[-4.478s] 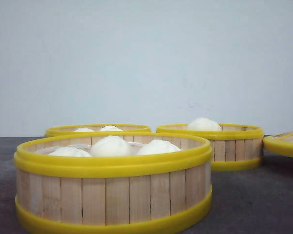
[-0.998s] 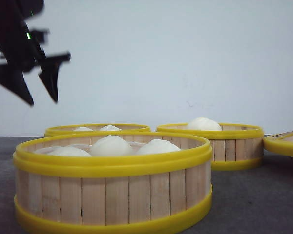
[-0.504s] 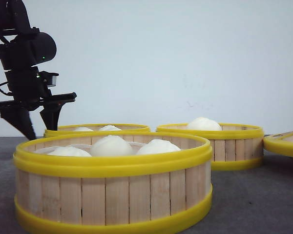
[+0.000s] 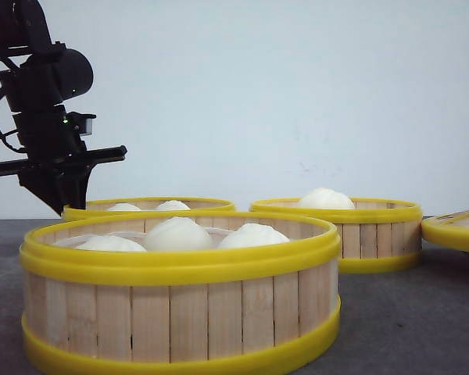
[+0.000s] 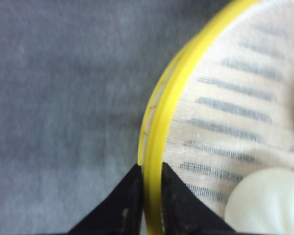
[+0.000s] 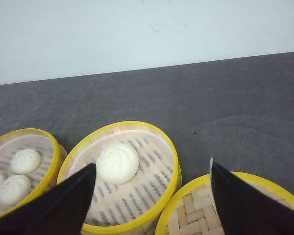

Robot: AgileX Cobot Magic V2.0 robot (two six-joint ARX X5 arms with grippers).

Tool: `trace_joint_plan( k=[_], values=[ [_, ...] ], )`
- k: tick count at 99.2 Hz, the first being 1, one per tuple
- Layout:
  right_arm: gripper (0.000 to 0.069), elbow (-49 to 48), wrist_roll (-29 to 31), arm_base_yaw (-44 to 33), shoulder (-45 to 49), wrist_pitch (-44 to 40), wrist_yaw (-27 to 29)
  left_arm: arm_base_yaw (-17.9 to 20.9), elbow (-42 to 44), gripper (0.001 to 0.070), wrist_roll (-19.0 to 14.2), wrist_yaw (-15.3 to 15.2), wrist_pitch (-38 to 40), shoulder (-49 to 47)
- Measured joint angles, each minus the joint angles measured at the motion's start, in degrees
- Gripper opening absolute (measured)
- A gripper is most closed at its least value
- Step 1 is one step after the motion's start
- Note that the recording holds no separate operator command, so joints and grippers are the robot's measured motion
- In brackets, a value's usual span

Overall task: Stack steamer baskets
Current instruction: 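Lower the left gripper and pinch the rim of the farther bun basket, then lift the basket with the left gripper and set it on the nearest basket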

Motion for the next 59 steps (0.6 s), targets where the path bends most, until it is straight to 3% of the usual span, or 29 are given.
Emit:
trace_joint_plan(
  k=[15, 34, 39, 54, 59],
  values=[
    [0.0457, 0.0, 0.0, 0.0, 0.0, -0.2, 0.0, 0.4, 0.0, 0.0028, -0.6, 0.8, 1.4, -4.7],
    [0.0457, 0.0, -0.9, 0.0, 0.0, -0.2, 0.0, 1.1, 0.3, 0.0028, -0.6, 4.8, 1.4, -16.1],
    [0.0457, 0.0, -1.1, 0.0, 0.0, -0.2, 0.2, 1.1, 0.5, 0.0028, -0.6, 6.9, 0.1, -18.9],
    [0.0457, 0.0, -1.2, 0.0, 0.0, -0.3, 0.7, 0.8, 0.5, 0.0028, 0.0, 18.1, -8.4, -26.2],
    [0.0457, 0.0, -1.3, 0.0, 0.0, -0.3, 0.8, 0.1, 0.5, 0.0028, 0.8, 19.8, -11.5, -28.4]
  ],
)
